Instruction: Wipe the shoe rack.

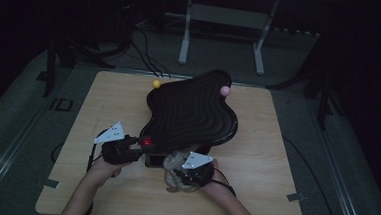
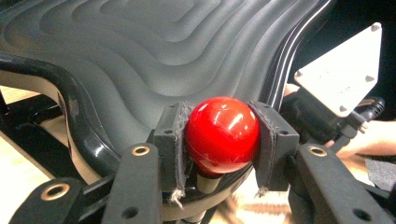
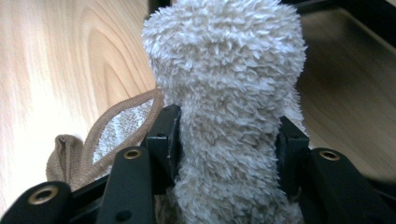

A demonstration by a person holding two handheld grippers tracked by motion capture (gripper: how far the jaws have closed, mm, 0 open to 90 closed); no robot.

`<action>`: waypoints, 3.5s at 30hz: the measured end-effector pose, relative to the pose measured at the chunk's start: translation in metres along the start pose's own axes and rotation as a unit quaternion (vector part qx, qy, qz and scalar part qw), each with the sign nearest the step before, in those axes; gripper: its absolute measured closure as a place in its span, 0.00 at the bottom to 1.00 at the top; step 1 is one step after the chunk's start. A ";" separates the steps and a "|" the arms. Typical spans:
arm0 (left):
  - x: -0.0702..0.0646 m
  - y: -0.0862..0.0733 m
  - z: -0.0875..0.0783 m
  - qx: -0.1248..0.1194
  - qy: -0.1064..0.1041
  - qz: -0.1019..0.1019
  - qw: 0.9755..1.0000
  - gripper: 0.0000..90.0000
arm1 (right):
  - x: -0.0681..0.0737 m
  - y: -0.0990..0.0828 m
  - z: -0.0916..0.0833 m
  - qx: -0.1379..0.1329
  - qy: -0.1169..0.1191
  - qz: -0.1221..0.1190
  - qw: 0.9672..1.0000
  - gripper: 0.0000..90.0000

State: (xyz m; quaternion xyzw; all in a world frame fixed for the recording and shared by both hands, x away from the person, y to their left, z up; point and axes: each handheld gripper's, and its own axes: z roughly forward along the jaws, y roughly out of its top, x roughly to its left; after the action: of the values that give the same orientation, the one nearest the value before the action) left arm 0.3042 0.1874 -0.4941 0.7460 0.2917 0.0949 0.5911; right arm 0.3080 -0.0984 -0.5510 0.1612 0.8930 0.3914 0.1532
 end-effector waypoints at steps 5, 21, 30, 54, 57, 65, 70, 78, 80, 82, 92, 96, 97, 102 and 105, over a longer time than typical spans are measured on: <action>0.000 0.000 0.000 -0.001 0.002 0.000 1.000 0.66 | 0.022 0.026 0.025 0.002 0.009 -0.029 1.000 0.59; 0.002 -0.001 -0.001 -0.003 -0.007 -0.004 1.000 0.66 | -0.028 -0.018 -0.019 0.004 0.019 0.034 0.999 0.59; 0.002 -0.001 0.000 -0.002 -0.007 -0.005 1.000 0.66 | -0.016 -0.007 -0.008 0.006 0.007 0.016 1.000 0.58; 0.003 -0.002 -0.001 -0.007 -0.011 -0.011 1.000 0.66 | -0.059 -0.044 -0.044 0.015 -0.023 0.087 0.996 0.65; 0.003 -0.002 0.000 -0.008 -0.012 -0.011 1.000 0.66 | -0.067 -0.045 -0.053 0.012 -0.045 0.097 0.994 0.69; 0.003 -0.002 -0.001 -0.007 -0.011 -0.011 1.000 0.65 | -0.096 -0.029 -0.054 -0.044 -0.145 0.116 0.982 0.66; 0.003 -0.002 0.000 -0.007 -0.012 -0.012 1.000 0.65 | -0.106 -0.036 -0.034 -0.031 -0.118 0.155 0.980 0.63; 0.002 -0.003 0.000 -0.009 -0.008 -0.012 1.000 0.65 | -0.078 -0.034 -0.027 -0.027 -0.010 0.150 0.988 0.63; 0.002 -0.003 0.000 -0.010 -0.008 -0.013 1.000 0.65 | -0.068 -0.032 -0.026 -0.026 -0.008 0.130 0.991 0.63; 0.002 -0.003 0.000 -0.010 -0.009 -0.014 1.000 0.65 | -0.068 -0.032 -0.027 -0.023 -0.021 0.120 0.992 0.63; 0.003 -0.004 0.000 -0.012 -0.010 -0.013 1.000 0.65 | -0.100 -0.038 -0.033 -0.009 -0.070 0.175 0.982 0.54; 0.003 -0.004 0.000 -0.013 -0.012 -0.016 1.000 0.65 | -0.081 -0.037 -0.034 0.001 -0.075 0.148 0.986 0.51; 0.003 -0.004 0.000 -0.012 -0.012 -0.015 1.000 0.65 | -0.078 -0.036 -0.034 0.003 -0.072 0.144 0.987 0.52; 0.003 -0.003 0.000 -0.010 -0.015 -0.016 1.000 0.65 | -0.053 -0.032 -0.031 0.000 -0.050 0.105 0.993 0.54; 0.004 -0.004 0.000 -0.011 -0.016 -0.018 1.000 0.65 | -0.035 -0.022 -0.020 -0.004 -0.017 0.063 0.998 0.53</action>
State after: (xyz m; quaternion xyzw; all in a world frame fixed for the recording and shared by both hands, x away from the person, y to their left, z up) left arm 0.3060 0.1900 -0.4985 0.7356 0.2940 0.0754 0.6056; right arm 0.3276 -0.1394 -0.5494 0.2231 0.8766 0.4014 0.1436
